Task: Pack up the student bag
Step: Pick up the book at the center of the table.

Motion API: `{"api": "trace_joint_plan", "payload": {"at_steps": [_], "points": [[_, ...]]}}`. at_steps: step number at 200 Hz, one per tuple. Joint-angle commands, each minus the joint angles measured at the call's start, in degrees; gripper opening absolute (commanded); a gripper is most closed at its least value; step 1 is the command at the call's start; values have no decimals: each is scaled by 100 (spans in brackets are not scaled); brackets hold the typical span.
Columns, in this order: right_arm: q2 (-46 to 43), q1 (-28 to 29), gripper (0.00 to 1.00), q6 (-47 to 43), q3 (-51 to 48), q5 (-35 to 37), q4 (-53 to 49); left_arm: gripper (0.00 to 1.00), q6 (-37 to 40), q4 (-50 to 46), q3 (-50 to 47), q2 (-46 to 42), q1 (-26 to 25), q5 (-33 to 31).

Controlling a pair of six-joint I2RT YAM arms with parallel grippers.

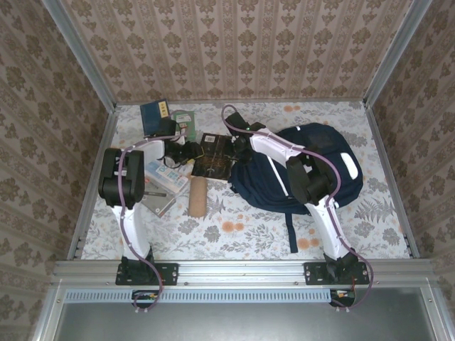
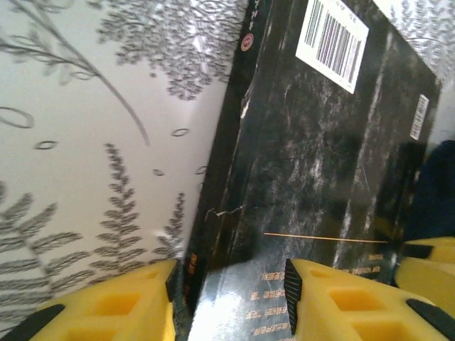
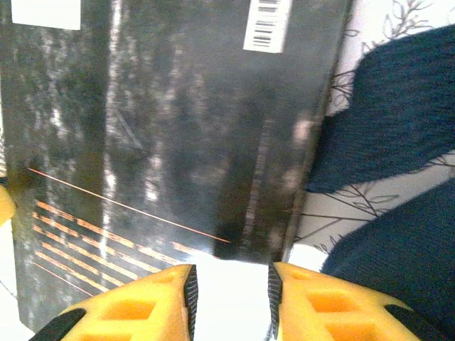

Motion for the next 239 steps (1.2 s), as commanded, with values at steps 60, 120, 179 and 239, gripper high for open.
{"api": "trace_joint_plan", "payload": {"at_steps": [60, 120, 179, 239], "points": [[406, 40, 35, -29, -6, -733, 131, 39, -1241, 1819, -381, -112, -20, 2373], [255, -17, 35, -28, -213, -701, 228, 38, -881, 1221, -275, -108, -10, 2434], [-237, -64, 41, 103, -451, 763, -322, 38, -153, 199, -303, -322, -9, 1190], [-157, -173, 47, 244, -478, 943, -655, 40, -21, -83, -373, -403, 7, 512]]}}
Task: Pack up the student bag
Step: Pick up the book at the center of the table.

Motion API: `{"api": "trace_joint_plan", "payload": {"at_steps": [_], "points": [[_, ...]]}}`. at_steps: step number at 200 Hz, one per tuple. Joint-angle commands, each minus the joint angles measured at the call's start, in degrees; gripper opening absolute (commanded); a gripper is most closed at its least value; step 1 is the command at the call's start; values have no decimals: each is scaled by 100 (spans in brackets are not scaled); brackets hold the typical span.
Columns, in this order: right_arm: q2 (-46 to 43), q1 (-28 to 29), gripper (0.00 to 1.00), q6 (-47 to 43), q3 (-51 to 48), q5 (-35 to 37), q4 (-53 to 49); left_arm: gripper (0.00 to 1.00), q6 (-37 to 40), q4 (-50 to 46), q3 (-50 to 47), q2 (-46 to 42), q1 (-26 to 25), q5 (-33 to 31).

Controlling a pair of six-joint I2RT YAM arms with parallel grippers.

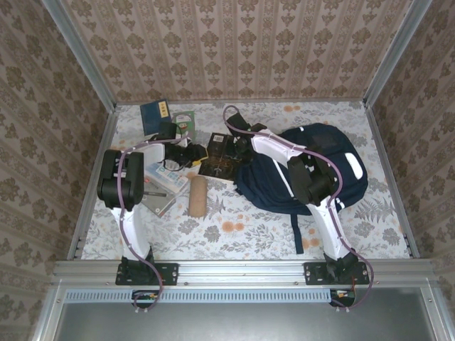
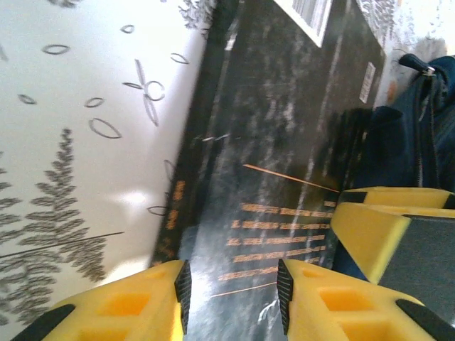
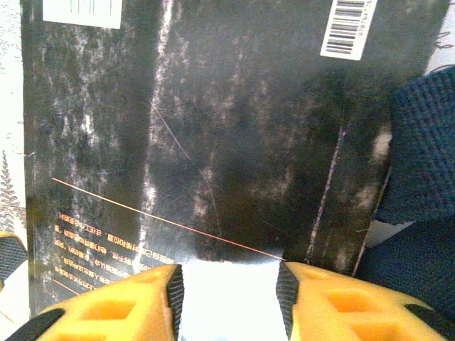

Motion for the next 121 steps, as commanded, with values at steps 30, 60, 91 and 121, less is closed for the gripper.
{"api": "trace_joint_plan", "payload": {"at_steps": [30, 60, 91, 121], "points": [[-295, -109, 51, 69, -394, 783, -598, 40, 278, -326, -30, -255, 28, -549], [-564, -91, 51, 29, -366, 796, -621, 40, 252, -288, 13, -264, 28, -561], [-697, -118, 51, 7, -468, 906, -685, 41, 215, -230, 43, -264, 13, -536], [-762, -164, 52, 35, -698, 866, -568, 41, 230, -189, 41, -281, 0, -477]]}}
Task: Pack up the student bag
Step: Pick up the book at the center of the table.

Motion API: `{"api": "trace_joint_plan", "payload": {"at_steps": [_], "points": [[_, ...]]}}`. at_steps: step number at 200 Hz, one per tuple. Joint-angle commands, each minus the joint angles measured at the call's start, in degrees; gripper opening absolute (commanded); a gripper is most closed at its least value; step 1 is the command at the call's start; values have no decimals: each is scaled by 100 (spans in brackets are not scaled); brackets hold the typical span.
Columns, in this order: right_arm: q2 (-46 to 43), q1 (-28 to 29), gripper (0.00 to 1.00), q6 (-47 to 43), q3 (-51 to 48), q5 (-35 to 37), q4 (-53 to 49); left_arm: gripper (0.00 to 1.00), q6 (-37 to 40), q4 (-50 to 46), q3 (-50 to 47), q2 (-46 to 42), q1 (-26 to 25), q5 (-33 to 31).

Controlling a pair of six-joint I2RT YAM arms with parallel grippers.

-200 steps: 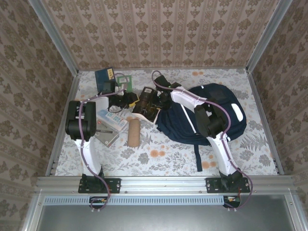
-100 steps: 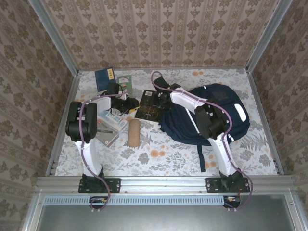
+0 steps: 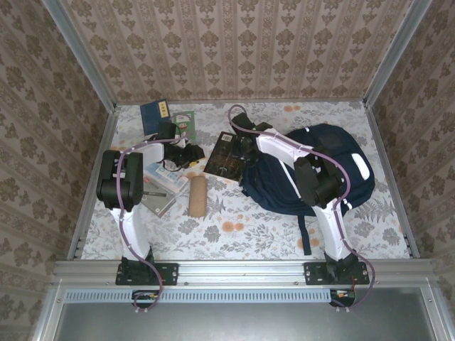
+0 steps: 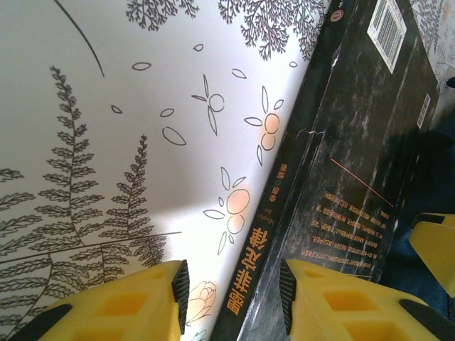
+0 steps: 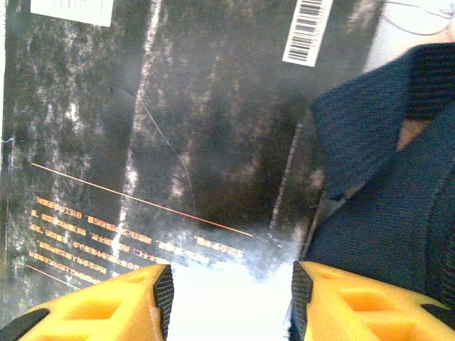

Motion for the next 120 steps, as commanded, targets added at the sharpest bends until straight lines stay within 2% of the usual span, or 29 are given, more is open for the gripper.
{"api": "trace_joint_plan", "payload": {"at_steps": [1, 41, 78, 120], "points": [[-222, -98, 52, 26, -222, 195, -262, 41, 129, -15, 41, -237, -12, 34], [234, -242, 52, 127, -183, -224, -153, 43, 210, -108, 155, -163, -75, 96], [781, -251, 53, 12, 342, -367, -492, 44, 272, -225, 340, -80, -114, 112], [873, -242, 53, -219, 313, -992, 191, 46, 409, -384, 587, 167, -142, 167]]}}
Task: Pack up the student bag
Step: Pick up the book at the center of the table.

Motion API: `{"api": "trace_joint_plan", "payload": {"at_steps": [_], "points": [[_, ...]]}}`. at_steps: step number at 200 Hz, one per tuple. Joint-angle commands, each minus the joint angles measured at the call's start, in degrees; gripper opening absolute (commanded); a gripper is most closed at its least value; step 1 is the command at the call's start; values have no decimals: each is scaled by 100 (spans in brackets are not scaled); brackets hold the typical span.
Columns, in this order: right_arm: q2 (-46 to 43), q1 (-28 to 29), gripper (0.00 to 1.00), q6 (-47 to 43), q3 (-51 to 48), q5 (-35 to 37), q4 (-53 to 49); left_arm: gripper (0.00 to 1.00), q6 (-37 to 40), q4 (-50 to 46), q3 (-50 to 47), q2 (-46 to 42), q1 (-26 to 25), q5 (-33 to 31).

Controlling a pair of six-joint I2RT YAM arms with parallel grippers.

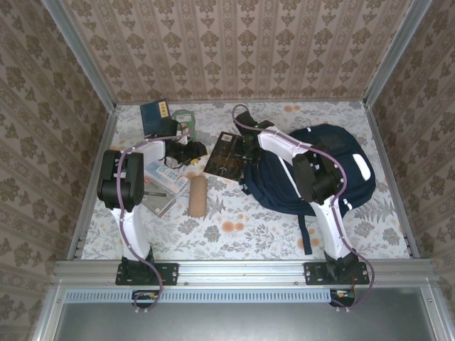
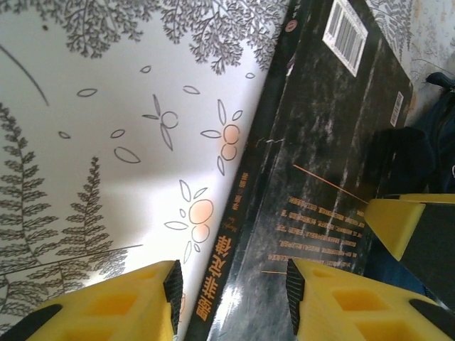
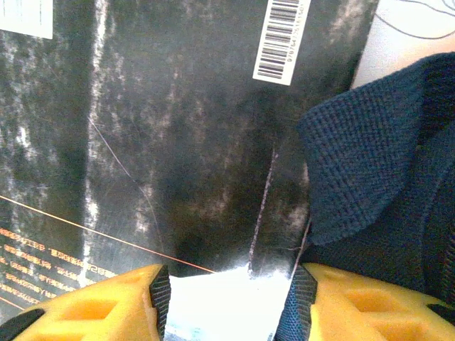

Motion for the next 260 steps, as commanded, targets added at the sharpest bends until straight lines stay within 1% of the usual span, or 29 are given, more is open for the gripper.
{"api": "trace_joint_plan", "payload": {"at_steps": [1, 18, 22, 52, 84, 93, 96, 102, 127, 138, 141, 149, 167, 189, 205, 225, 260], "points": [[458, -19, 53, -185, -17, -518, 314, 46, 245, -215, 300, 176, -48, 132], [516, -32, 53, -290, 79, -648, 383, 48, 319, -289, 440, 355, -55, 132], [526, -32, 52, -312, 79, -711, 432, 48, 328, -292, 468, 394, -64, 293], [552, -32, 50, -360, 84, -1021, 700, 48, 383, -376, 730, 749, -177, 454], [561, -23, 50, -338, 98, -1154, 780, 48, 442, -617, 787, 892, -336, 208], [561, -19, 50, -357, 86, -1161, 779, 48, 436, -616, 723, 879, -348, 211], [561, -23, 50, -358, 84, -1160, 778, 48, 428, -628, 710, 875, -354, 53], [561, -23, 50, -360, 75, -1163, 781, 48, 432, -641, 680, 859, -364, -2], [578, -23, 50, -333, 58, -1193, 805, 48, 423, -561, 517, 695, -372, -60], [595, -23, 49, -324, 54, -1219, 817, 47, 343, -395, 452, 626, -372, 125], [602, -21, 49, -325, 53, -1231, 824, 47, 292, -318, 437, 602, -372, 355], [607, -23, 49, -316, 61, -1242, 840, 46, 102, -10, 361, 542, -377, 709], [589, -23, 49, -309, 64, -1242, 836, 46, -580, 978, 117, 367, -399, 1579], [545, -24, 49, -328, 71, -1226, 841, 45, -1435, 2159, -163, 125, -408, 2215], [517, -32, 49, -325, 71, -1212, 844, 45, -1910, 2804, -302, 28, -403, 2467], [499, -31, 49, -305, 72, -1224, 859, 44, -2261, 3307, -401, 33, -408, 2665], [466, -34, 49, -287, 45, -1242, 860, 45, -2097, 2999, -327, 250, -414, 2742]]}}
